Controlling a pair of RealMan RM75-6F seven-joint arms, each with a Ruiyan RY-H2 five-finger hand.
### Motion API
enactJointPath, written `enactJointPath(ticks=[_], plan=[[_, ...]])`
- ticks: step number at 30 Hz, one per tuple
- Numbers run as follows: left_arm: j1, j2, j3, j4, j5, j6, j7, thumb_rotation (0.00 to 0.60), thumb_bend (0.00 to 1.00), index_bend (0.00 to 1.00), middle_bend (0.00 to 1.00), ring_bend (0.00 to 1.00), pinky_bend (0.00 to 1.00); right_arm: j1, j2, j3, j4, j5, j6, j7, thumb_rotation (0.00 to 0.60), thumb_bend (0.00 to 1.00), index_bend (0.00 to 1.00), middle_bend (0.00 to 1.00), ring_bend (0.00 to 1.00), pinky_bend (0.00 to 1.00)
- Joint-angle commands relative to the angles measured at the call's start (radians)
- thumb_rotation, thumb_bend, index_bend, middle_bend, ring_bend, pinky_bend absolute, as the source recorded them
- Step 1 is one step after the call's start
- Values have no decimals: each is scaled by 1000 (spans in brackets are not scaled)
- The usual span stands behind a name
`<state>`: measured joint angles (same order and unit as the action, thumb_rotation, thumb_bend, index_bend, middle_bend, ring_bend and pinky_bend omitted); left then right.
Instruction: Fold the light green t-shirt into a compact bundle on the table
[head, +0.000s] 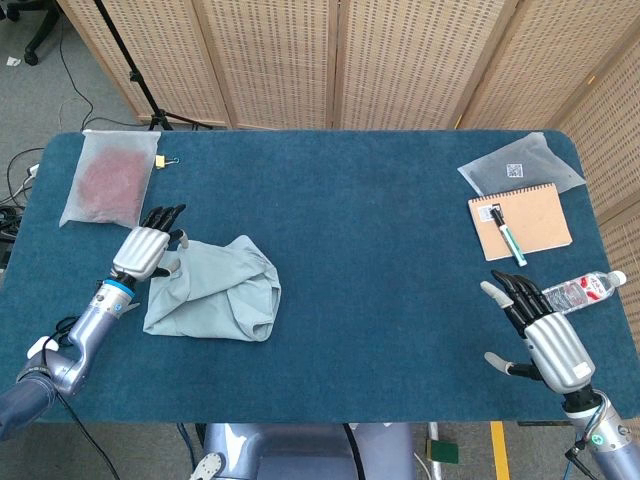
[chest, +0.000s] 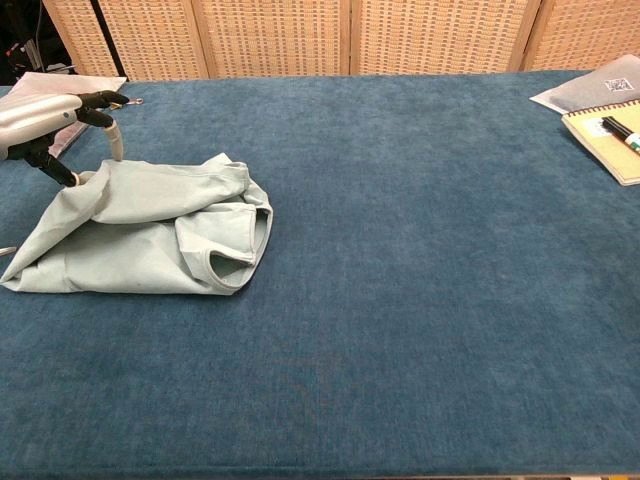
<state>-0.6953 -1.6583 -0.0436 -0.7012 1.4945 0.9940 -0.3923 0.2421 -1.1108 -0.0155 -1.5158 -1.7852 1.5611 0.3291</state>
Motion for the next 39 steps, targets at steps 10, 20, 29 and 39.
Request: enactJointPath(ticks=[10, 20, 29, 39], plan=[[-3, -13, 8, 20, 11, 0, -1, 600, 417, 547, 0, 0, 0, 0, 1, 1, -2, 2, -1, -1, 600, 142, 0, 0, 0, 55], [-3, -9, 12, 14, 16, 4, 2, 600, 581, 594, 0, 0, 0, -1, 2, 0, -2, 0, 2, 2, 600, 142, 0, 0, 0, 55], [7, 12, 18, -12, 42, 71, 19, 600, 591, 632, 0, 0, 0, -1, 3, 0, -3, -1, 4, 3, 600, 140, 0, 0, 0, 55], [28, 91, 28, -149, 108, 230, 69, 600, 607, 665, 0, 0, 0, -4, 6, -1, -6, -6, 13, 6, 600, 142, 0, 0, 0, 55]])
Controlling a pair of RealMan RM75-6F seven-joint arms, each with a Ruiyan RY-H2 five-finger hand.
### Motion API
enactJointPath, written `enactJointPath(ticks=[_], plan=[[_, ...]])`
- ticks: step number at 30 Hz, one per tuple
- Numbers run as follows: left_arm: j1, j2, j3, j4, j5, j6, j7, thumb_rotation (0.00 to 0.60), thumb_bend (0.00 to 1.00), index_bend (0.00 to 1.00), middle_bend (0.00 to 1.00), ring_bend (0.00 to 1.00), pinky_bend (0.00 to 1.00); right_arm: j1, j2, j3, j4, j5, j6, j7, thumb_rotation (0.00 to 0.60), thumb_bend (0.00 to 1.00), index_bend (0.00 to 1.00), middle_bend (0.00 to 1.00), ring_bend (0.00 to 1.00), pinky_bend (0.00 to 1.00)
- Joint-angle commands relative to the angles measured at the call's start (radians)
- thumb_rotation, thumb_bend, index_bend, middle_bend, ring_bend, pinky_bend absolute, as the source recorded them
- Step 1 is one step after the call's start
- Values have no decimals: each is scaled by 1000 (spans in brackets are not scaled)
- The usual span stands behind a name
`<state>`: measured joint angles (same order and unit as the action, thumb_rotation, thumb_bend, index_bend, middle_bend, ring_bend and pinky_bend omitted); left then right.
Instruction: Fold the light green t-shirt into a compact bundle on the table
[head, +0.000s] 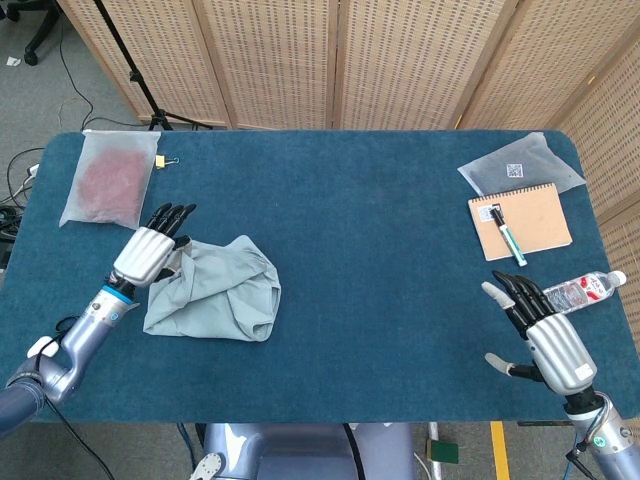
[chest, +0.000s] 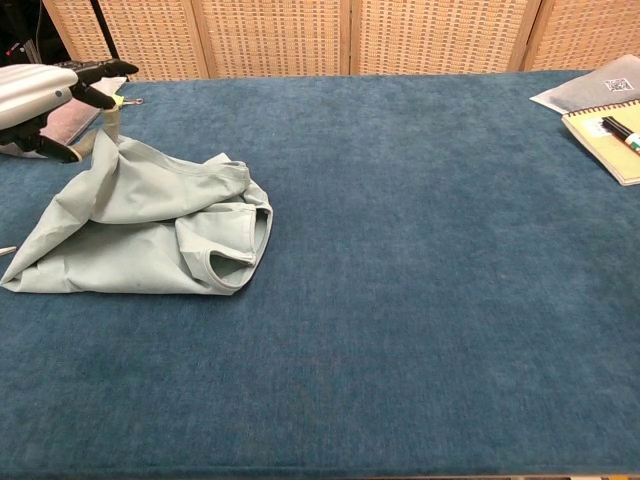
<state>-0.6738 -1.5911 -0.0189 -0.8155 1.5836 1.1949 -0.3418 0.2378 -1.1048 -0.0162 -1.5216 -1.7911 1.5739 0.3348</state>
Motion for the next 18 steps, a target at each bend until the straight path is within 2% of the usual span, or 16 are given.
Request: enactJointPath(ticks=[1, 8, 18], plan=[[7, 33, 5, -54, 30, 47, 31, 600, 607, 667, 0, 0, 0, 0, 0, 0, -1, 0, 1, 0, 600, 142, 0, 0, 0, 55], [12, 69, 28, -136, 101, 127, 148, 600, 609, 674, 0, 0, 0, -1, 1, 0, -2, -2, 3, 0, 600, 142, 0, 0, 0, 55], [9, 47, 58, -138, 205, 209, 351, 600, 606, 681, 0, 0, 0, -3, 3, -3, -3, -9, 8, 0, 600, 142, 0, 0, 0, 55]])
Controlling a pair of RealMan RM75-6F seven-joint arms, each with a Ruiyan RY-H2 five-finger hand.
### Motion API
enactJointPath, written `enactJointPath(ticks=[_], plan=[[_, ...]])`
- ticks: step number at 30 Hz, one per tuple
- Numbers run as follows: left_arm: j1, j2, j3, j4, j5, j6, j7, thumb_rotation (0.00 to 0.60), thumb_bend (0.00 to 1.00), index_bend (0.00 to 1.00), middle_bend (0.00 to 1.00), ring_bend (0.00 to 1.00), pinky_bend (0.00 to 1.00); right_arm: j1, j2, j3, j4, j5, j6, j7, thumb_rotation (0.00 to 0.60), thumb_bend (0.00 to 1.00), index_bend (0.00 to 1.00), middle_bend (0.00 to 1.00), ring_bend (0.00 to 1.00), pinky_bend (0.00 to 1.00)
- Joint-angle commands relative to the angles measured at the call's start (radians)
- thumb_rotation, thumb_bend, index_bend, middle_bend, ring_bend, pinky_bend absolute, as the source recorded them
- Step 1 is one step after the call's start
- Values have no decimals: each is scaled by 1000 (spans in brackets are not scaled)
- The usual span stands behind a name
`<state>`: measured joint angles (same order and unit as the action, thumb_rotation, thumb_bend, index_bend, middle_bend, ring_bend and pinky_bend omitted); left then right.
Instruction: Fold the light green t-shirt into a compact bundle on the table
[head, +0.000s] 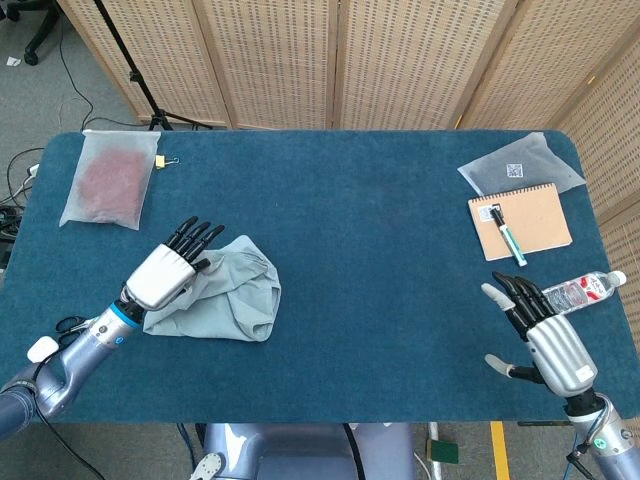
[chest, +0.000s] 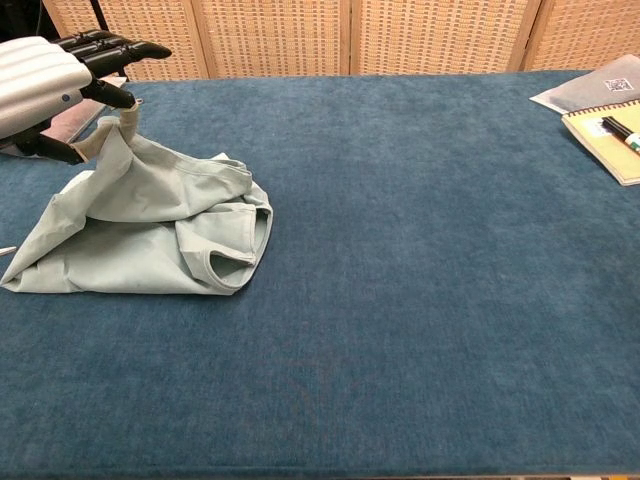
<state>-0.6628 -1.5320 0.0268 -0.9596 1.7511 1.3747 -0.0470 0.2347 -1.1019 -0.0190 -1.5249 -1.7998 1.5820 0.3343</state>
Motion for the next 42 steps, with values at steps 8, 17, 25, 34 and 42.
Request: enactJointPath(ticks=[8, 17, 25, 34, 42], plan=[[-35, -59, 44, 51, 145, 71, 195, 600, 604, 685, 0, 0, 0, 0, 1, -3, -1, -5, 0, 1, 600, 144, 0, 0, 0, 55], [-68, -84, 85, 106, 241, 109, 263, 600, 603, 690, 0, 0, 0, 0, 2, -4, -1, -7, 3, 4, 600, 145, 0, 0, 0, 55], [-80, -95, 132, 162, 294, 94, 317, 600, 593, 691, 0, 0, 0, 0, 3, -6, -3, -12, 2, 3, 600, 146, 0, 0, 0, 55], [-85, -133, 159, 232, 335, 132, 337, 600, 583, 691, 0, 0, 0, 0, 2, -8, -4, -14, 0, -2, 600, 145, 0, 0, 0, 55], [-91, -175, 181, 301, 364, 171, 335, 600, 480, 410, 0, 0, 0, 0, 2, -10, -6, -16, -1, -7, 600, 145, 0, 0, 0, 55]])
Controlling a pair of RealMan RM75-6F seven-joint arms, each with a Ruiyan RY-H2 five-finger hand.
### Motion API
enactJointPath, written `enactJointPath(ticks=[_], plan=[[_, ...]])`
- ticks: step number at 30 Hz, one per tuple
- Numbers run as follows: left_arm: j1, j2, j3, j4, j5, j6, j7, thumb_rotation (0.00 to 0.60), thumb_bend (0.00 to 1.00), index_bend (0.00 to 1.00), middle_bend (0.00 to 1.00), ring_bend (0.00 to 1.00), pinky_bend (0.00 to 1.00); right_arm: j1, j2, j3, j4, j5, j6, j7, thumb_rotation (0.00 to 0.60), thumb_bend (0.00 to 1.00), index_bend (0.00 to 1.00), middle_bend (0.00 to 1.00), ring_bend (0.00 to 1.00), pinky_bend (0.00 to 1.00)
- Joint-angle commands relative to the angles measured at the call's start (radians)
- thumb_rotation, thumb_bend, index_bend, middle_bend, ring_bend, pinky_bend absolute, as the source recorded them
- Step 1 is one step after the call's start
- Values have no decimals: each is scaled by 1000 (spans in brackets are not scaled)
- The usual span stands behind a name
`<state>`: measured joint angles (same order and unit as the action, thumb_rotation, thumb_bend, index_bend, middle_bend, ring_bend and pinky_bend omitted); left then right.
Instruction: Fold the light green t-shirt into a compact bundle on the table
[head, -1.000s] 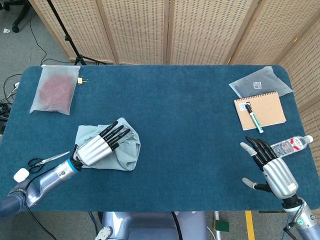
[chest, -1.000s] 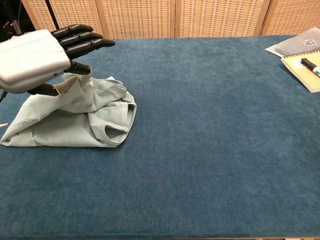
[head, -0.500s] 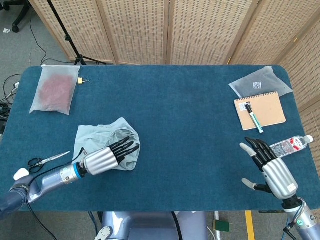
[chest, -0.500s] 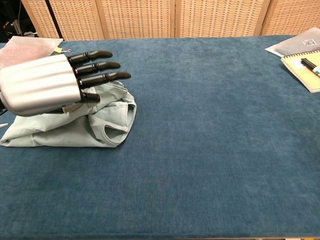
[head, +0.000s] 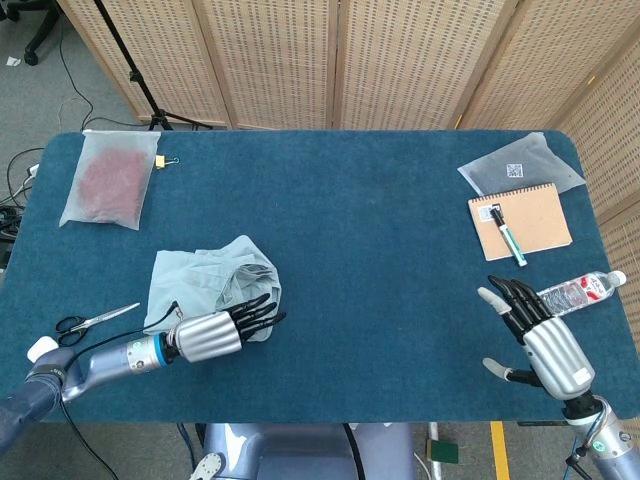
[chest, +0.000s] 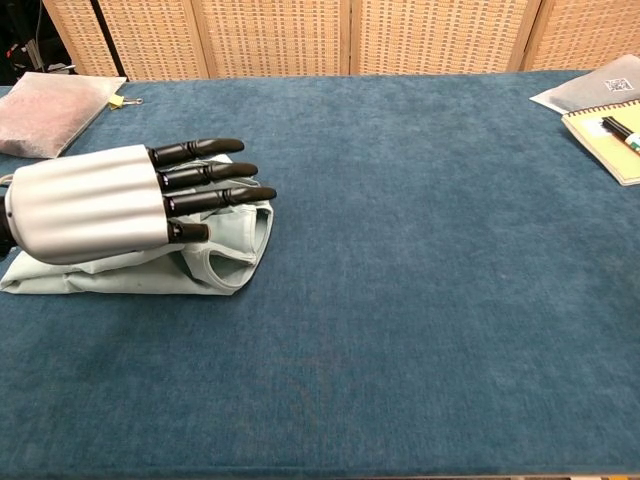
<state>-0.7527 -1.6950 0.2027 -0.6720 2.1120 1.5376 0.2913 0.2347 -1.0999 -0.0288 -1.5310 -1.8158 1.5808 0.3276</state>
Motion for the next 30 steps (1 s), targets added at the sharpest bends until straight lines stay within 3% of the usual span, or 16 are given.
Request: enactJointPath(ticks=[1, 3, 5, 7, 14, 19, 25, 30], plan=[[0, -19, 6, 20, 4, 17, -9, 600, 466, 372, 0, 0, 0, 0, 0, 0, 0, -1, 0, 0, 600, 145, 0, 0, 0, 55], [5, -41, 8, 41, 4, 47, -32, 600, 435, 277, 0, 0, 0, -2, 2, 0, -2, -1, 4, 1, 600, 144, 0, 0, 0, 55], [10, -53, 8, 59, 1, 60, -43, 600, 362, 97, 0, 0, 0, -2, 3, -1, -2, -2, 5, 2, 600, 145, 0, 0, 0, 55], [17, -66, 5, 79, -9, 79, -62, 600, 284, 7, 0, 0, 0, -2, 4, -1, -3, -3, 7, 3, 600, 146, 0, 0, 0, 55], [38, -86, -45, 72, -64, 217, -173, 600, 226, 0, 0, 0, 0, -3, 5, 0, -3, -2, 9, 4, 600, 144, 0, 0, 0, 55], [51, -50, -85, 8, -113, 275, -225, 600, 226, 0, 0, 0, 0, -3, 5, -1, -5, -3, 8, 3, 600, 145, 0, 0, 0, 55], [70, 47, -116, -107, -226, 140, -264, 600, 223, 0, 0, 0, 0, -2, 4, -1, -7, -6, 6, -1, 600, 144, 0, 0, 0, 55], [75, 69, -131, -128, -307, 1, -294, 600, 227, 0, 0, 0, 0, -1, 4, 0, -7, -3, 3, 0, 600, 145, 0, 0, 0, 55]])
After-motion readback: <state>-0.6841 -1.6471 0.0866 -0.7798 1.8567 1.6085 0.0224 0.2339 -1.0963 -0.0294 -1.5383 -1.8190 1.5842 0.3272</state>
